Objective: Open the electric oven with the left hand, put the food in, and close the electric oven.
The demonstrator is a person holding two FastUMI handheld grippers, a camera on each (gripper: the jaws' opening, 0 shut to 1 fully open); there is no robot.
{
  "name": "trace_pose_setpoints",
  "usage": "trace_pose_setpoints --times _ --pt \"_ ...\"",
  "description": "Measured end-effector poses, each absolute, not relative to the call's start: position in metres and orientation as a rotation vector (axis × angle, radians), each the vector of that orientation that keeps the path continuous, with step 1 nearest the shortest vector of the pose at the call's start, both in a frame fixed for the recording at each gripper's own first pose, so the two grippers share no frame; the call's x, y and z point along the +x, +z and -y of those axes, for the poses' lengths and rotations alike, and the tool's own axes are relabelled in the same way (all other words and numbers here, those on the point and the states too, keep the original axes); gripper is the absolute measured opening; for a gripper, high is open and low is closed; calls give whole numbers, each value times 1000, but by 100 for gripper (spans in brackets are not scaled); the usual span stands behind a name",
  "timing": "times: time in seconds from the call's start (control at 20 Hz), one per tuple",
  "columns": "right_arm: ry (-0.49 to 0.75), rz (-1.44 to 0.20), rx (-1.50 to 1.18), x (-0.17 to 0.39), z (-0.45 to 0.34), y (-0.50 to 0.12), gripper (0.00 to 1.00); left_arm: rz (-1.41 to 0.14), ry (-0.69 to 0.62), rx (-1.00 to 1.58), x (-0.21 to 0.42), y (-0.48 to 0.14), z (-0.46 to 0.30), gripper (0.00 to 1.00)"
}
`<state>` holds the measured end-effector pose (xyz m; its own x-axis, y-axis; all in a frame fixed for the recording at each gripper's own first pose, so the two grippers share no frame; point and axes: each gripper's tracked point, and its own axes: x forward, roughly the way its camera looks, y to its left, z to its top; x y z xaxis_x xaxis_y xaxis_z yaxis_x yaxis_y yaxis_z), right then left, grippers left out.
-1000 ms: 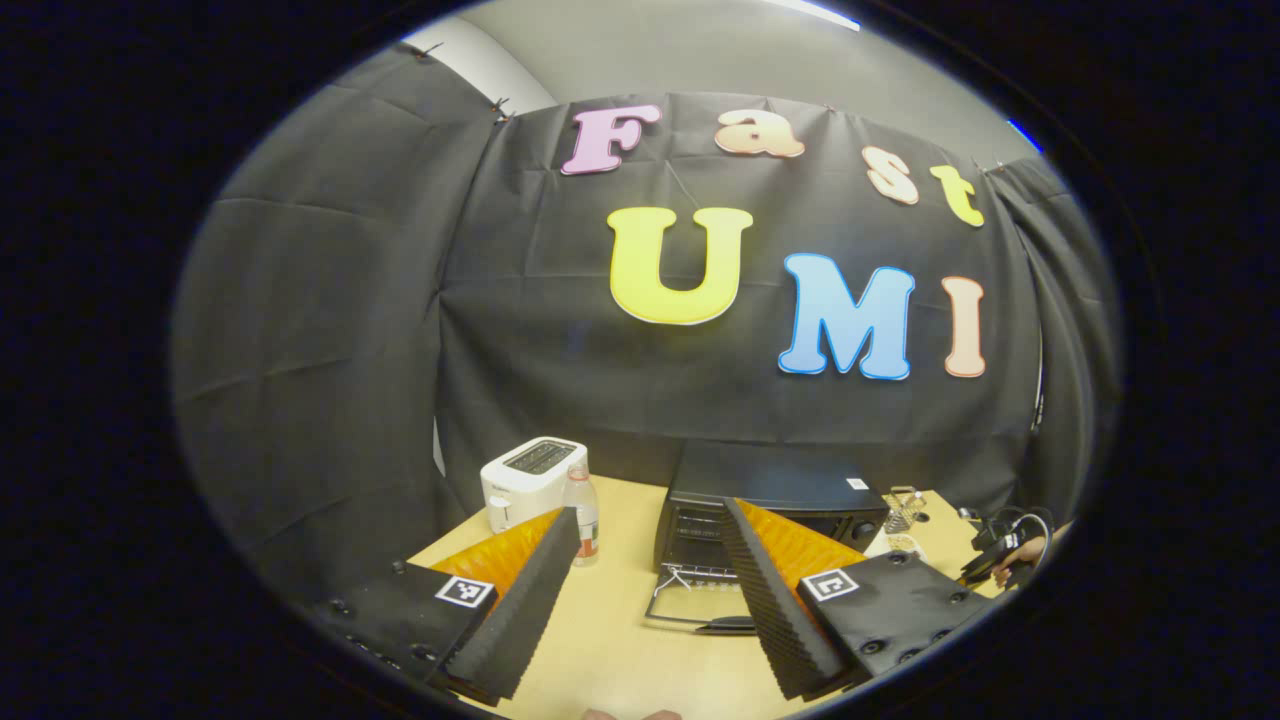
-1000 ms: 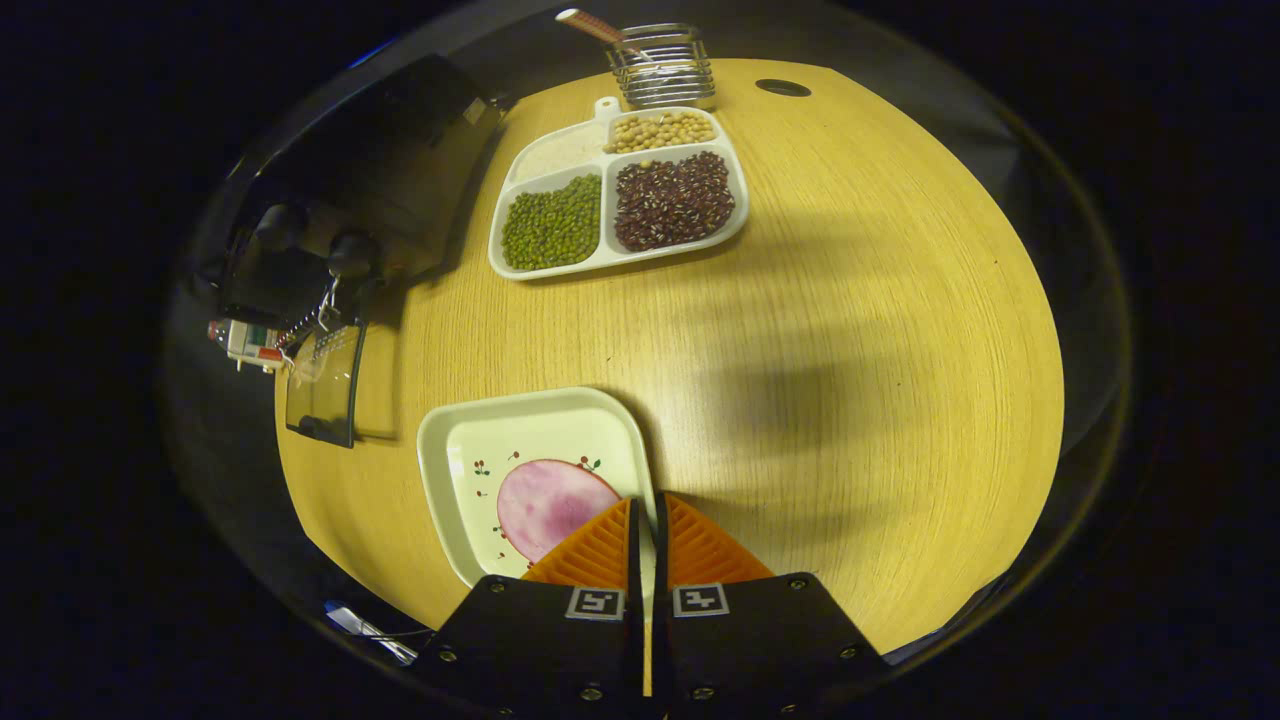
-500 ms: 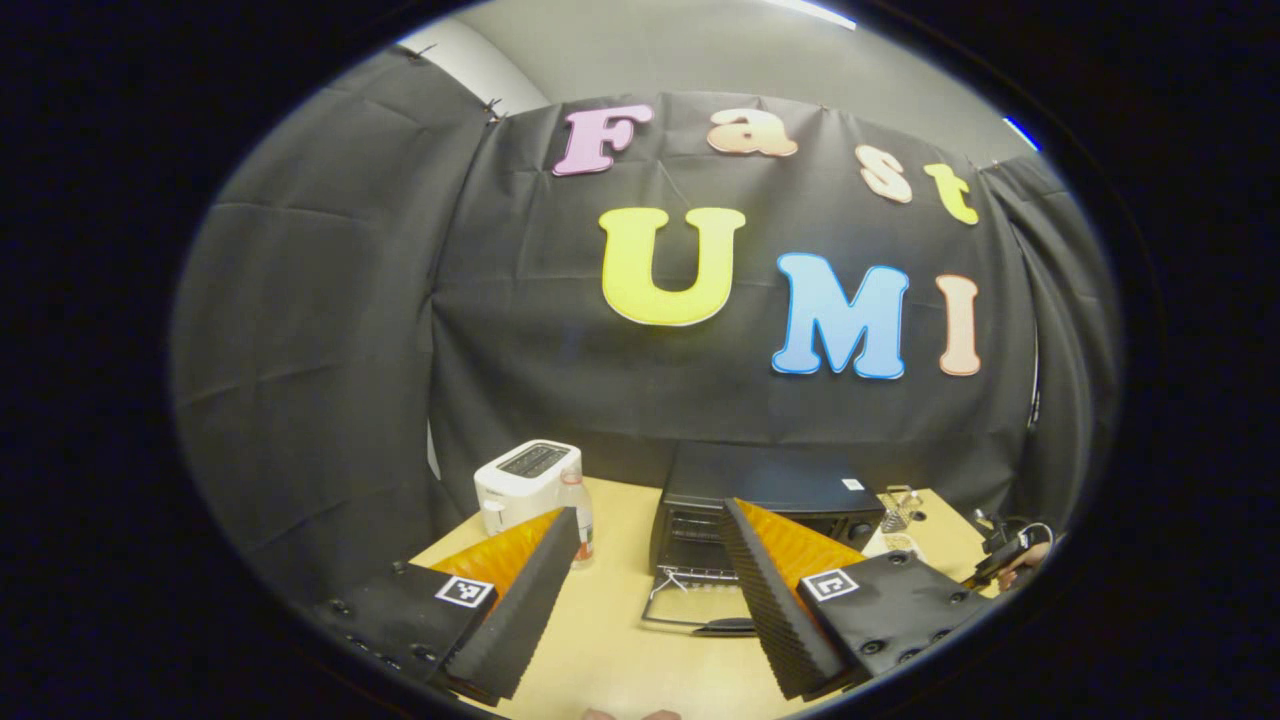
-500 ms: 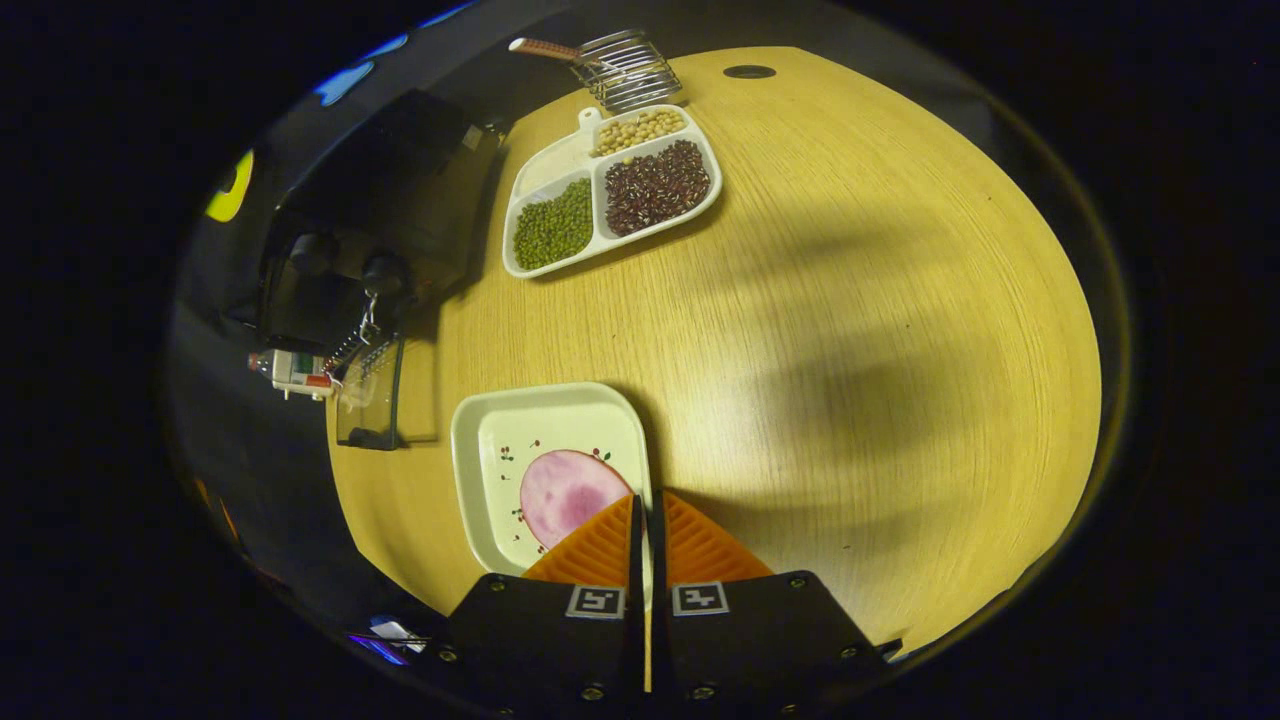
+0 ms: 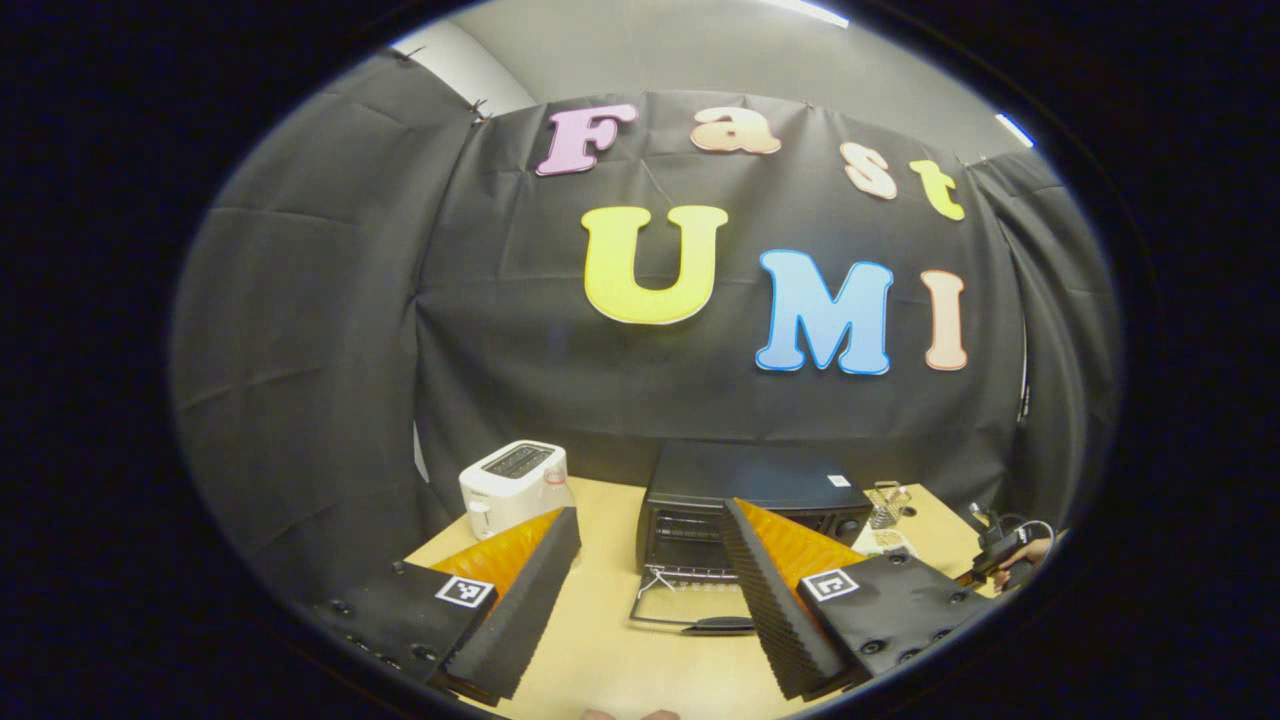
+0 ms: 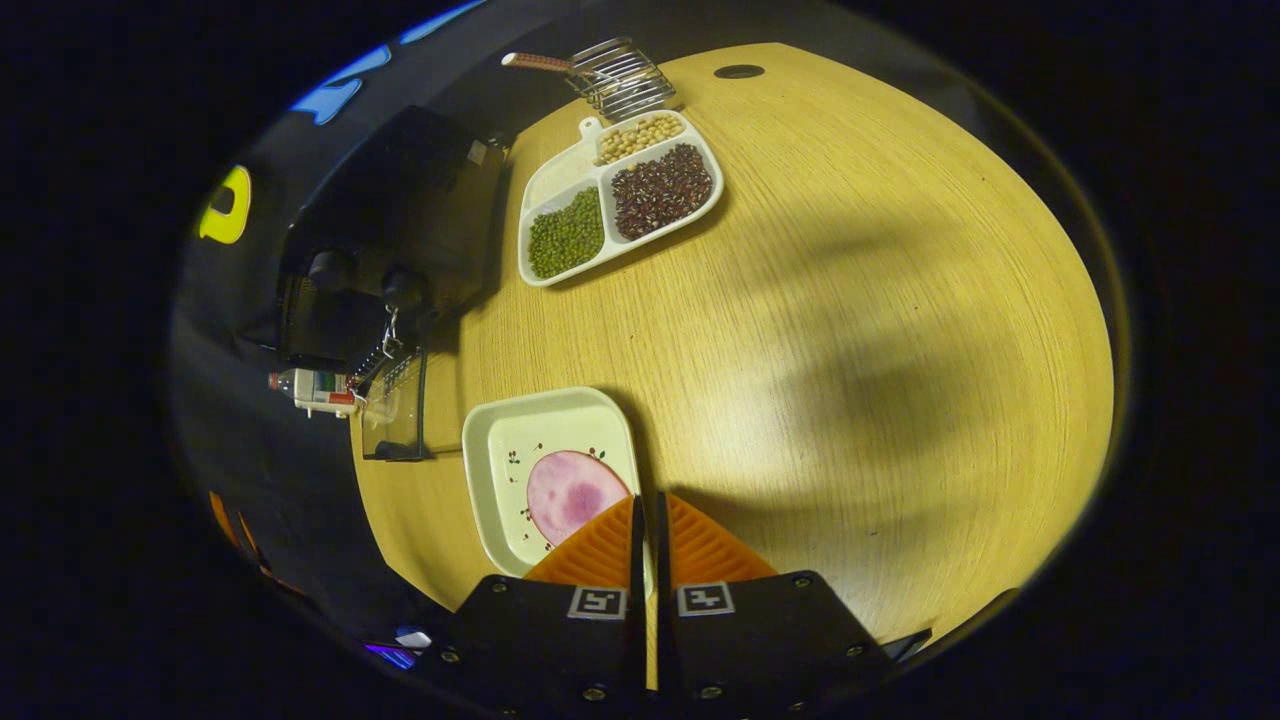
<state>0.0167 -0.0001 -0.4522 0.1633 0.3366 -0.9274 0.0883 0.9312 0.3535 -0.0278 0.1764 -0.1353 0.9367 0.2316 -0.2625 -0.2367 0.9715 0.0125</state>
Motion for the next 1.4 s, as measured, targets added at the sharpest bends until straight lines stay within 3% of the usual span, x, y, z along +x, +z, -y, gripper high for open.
trace_pose_setpoints --times 0.05,0.1,0.15,0.2,0.3,0.4,1.0,1.05,1.1,1.25,1.35,1.4 --pt "177 -1413 340 16 0 -452 13 -268 240 -20 -28 -136 -176 100" --pt "173 -1415 330 19 0 -450 13 -269 240 -21 -29 -137 -176 100" --pt "171 -1421 311 18 -3 -451 21 -271 241 -23 -30 -136 -177 100" --pt "168 -1424 283 20 -4 -452 21 -274 242 -23 -32 -137 -177 96" --pt "177 -1426 220 22 -7 -449 20 -280 245 -22 -33 -139 -179 100" --pt "191 -1430 178 24 -10 -450 20 -283 251 -25 -34 -141 -182 96" --pt "261 -1453 113 20 -26 -452 20 -306 251 -24 -35 -147 -182 100" --pt "258 -1457 111 20 -27 -457 21 -310 253 -22 -34 -148 -182 96" --pt "259 -1449 103 23 -27 -457 21 -311 251 -23 -34 -149 -182 100" --pt "318 -1427 -65 19 -24 -460 20 -311 242 -31 -31 -152 -177 96" --pt "389 -1371 -146 18 -31 -460 21 -312 240 -37 -29 -153 -174 96" --pt "367 -1378 -121 17 -33 -453 21 -312 236 -41 -28 -154 -172 100"
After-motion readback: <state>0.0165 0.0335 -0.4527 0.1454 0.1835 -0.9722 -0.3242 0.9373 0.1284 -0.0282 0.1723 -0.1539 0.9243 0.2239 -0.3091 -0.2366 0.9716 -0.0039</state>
